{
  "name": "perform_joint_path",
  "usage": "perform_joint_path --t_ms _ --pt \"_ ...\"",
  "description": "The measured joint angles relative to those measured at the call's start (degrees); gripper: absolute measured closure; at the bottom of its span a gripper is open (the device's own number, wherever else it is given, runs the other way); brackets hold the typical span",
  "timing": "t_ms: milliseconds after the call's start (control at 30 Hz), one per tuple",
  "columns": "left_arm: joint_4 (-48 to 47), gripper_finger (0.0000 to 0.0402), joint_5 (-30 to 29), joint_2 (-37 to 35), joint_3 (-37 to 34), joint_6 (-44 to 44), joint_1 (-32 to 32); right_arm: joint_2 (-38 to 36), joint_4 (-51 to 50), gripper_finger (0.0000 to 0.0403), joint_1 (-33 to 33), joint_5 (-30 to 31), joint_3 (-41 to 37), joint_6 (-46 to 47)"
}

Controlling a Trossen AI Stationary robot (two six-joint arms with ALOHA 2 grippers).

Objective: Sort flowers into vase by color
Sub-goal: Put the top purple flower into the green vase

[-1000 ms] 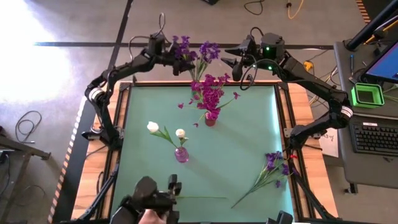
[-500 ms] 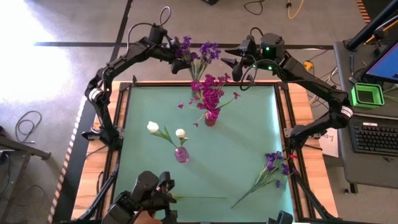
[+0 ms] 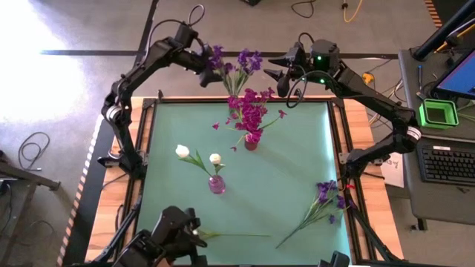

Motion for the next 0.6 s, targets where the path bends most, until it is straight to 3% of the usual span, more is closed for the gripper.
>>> perform_joint_path --t_ms 133,467,600 --pt "-3.6 0.0066 -7.03 0.0 1.44 0.52 -0.11 0.0 -0.01 0.0206 0.0 0.0 0.0 -0.04" --pt "-11.49 0.0066 -7.02 -0.09 9.23 2.34 -0.5 0.0 -0.01 0.0206 0.0 0.0 0.0 -0.5" --pt "-21.58 0.0066 -13.06 -0.11 14.78 4.28 -0.48 0.0 0.0 0.0206 0.0 0.0 0.0 -0.53"
